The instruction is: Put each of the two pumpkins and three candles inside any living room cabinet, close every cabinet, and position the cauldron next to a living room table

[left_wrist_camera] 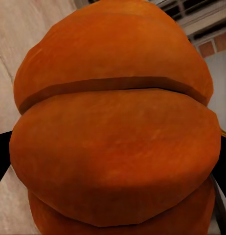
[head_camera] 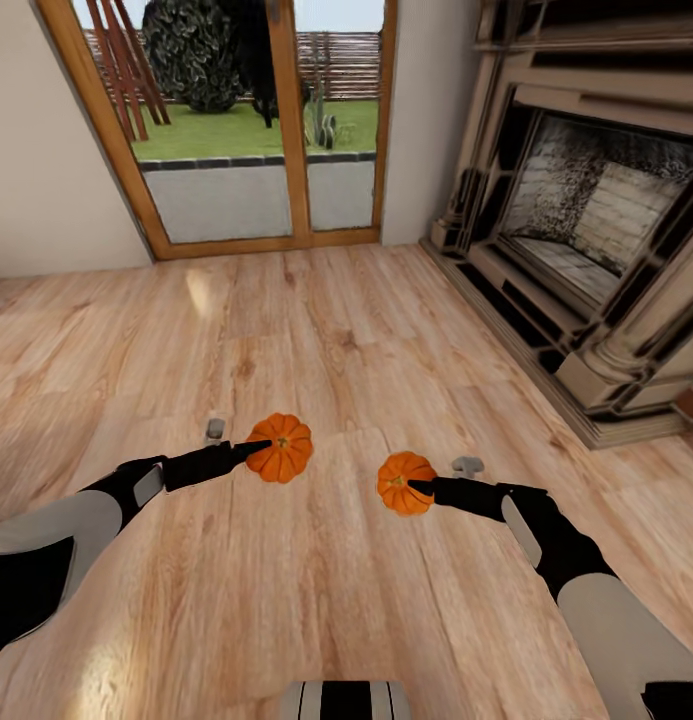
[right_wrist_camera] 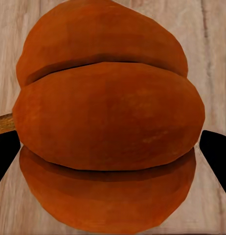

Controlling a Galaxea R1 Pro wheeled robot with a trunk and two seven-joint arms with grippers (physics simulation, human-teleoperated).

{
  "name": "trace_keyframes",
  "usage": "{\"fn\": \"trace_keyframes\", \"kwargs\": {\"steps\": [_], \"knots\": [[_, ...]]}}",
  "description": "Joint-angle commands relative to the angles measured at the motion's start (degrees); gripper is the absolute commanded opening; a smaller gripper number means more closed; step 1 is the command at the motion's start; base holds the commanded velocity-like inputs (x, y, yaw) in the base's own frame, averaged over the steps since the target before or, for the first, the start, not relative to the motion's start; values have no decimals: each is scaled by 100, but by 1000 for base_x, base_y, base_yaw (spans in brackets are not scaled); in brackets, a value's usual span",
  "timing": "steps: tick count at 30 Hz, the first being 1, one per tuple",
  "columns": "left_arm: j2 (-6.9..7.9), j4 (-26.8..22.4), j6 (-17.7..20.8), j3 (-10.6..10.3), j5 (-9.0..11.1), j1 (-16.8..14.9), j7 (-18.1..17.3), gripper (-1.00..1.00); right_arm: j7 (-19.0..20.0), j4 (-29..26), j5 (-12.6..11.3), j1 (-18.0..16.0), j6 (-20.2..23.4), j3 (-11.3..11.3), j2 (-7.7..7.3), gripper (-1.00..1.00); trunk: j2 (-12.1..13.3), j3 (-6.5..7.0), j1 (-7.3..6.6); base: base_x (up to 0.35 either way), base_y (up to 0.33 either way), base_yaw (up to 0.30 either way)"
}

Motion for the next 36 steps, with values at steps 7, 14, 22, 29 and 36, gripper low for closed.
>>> {"fn": "trace_keyframes", "kwargs": {"steps": [7,14,22,29,36], "knots": [[-8,0,8,63,5,0,-1,-100,0,-2,-21,9,6,0,0,-100,10,197,-18,0,0,-251],[-10,0,23,58,5,0,4,-100,-1,110,-15,12,-2,2,0,-100,19,394,-36,0,0,-250],[-6,0,23,59,5,0,5,-100,-1,136,-13,12,-3,3,0,-100,30,619,-56,0,0,-247],[-4,0,30,61,5,0,12,-100,-10,140,-13,12,-3,5,0,-100,39,817,-75,0,0,-246],[-22,0,32,63,5,0,13,-100,0,137,-13,12,-3,12,0,-100,48,1001,-93,0,0,-186]]}}
